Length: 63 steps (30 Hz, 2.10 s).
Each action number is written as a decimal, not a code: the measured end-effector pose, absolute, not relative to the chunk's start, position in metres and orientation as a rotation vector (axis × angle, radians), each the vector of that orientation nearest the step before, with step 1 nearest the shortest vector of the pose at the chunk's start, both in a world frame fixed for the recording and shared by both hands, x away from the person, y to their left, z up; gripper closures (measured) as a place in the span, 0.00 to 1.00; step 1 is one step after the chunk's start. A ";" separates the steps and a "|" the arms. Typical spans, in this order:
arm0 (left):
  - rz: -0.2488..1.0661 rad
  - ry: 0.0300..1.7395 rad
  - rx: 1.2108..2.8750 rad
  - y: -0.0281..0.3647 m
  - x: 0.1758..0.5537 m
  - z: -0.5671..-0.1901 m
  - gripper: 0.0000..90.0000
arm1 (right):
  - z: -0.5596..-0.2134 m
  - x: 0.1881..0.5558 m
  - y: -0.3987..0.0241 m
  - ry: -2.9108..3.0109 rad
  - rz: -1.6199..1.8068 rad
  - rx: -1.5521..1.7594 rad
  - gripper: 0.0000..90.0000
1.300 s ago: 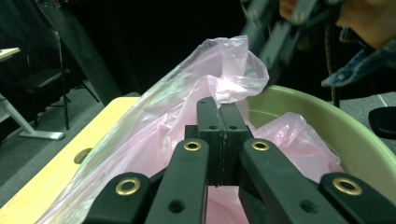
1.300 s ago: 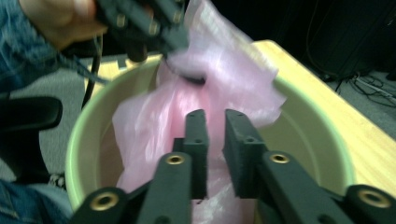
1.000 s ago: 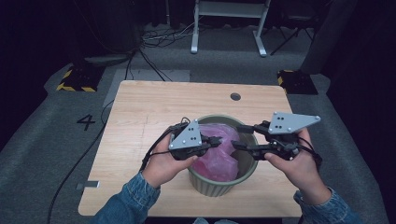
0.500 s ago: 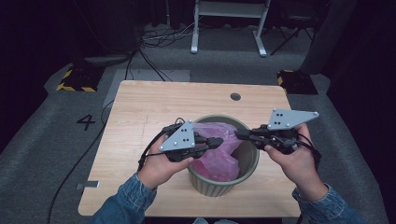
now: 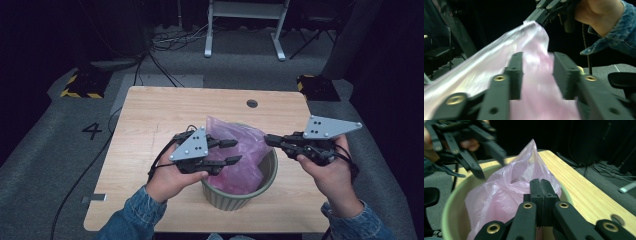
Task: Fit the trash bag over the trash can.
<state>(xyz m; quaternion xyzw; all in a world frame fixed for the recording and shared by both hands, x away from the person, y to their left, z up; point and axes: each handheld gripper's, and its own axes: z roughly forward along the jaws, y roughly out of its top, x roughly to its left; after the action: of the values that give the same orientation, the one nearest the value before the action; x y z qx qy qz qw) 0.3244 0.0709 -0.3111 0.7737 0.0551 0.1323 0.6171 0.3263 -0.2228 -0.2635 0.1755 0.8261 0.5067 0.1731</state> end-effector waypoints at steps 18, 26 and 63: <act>0.321 0.089 1.796 0.075 0.320 -0.306 1.00 | -0.264 0.326 -0.218 2.367 1.505 0.475 1.00; 0.331 0.109 1.792 0.094 0.319 -0.306 1.00 | -0.259 0.331 -0.240 2.292 1.456 0.560 1.00; 0.293 0.228 1.761 0.227 0.311 -0.327 1.00 | -0.264 0.320 -0.324 2.249 1.382 0.716 1.00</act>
<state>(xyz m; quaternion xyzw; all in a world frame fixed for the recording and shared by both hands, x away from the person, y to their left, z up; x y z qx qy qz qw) 0.3108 0.2271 -0.3270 0.7665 0.0994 0.1274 0.6216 0.3199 -0.3245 -0.2641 0.2564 0.8052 0.4950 0.2020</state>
